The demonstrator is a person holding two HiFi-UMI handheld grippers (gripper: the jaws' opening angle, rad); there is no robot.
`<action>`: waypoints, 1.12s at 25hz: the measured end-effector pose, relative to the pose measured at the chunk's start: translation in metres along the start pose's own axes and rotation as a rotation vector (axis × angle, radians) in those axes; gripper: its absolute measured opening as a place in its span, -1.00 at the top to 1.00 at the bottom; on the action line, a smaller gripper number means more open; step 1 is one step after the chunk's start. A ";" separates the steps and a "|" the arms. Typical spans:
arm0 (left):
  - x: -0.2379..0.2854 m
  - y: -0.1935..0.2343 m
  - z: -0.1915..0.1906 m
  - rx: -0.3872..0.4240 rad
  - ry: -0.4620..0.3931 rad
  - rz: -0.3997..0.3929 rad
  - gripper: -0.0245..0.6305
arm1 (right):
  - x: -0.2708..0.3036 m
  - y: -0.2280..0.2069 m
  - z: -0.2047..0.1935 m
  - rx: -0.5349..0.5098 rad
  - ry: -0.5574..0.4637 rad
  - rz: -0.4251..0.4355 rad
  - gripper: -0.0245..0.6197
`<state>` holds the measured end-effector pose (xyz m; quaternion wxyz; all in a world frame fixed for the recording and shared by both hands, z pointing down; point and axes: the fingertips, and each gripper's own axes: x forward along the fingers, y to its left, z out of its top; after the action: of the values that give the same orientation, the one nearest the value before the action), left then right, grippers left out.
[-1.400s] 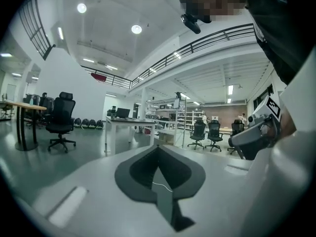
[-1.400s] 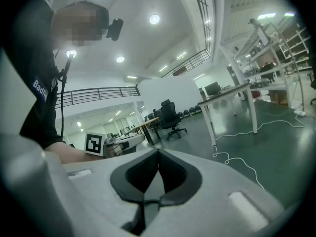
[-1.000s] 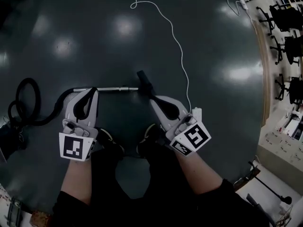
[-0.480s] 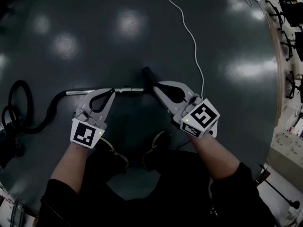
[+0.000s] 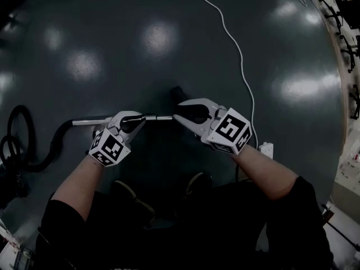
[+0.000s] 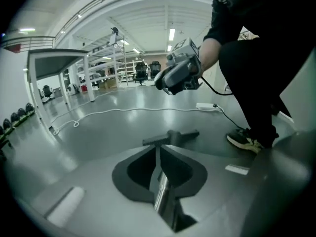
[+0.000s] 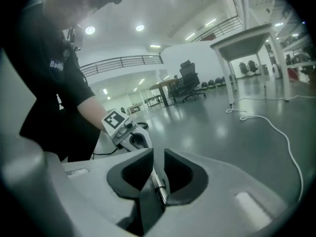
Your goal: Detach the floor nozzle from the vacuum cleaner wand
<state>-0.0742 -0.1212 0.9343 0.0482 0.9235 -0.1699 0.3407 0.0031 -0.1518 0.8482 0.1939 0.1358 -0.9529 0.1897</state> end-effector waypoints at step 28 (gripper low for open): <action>0.073 -0.019 -0.163 0.289 0.608 -0.105 0.45 | 0.069 -0.027 -0.231 -0.802 0.958 -0.080 0.20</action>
<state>-0.1161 -0.0907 1.1063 -0.0173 0.7843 -0.0499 0.6182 0.0238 -0.0933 1.0824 0.6422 -0.0123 -0.7515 -0.1503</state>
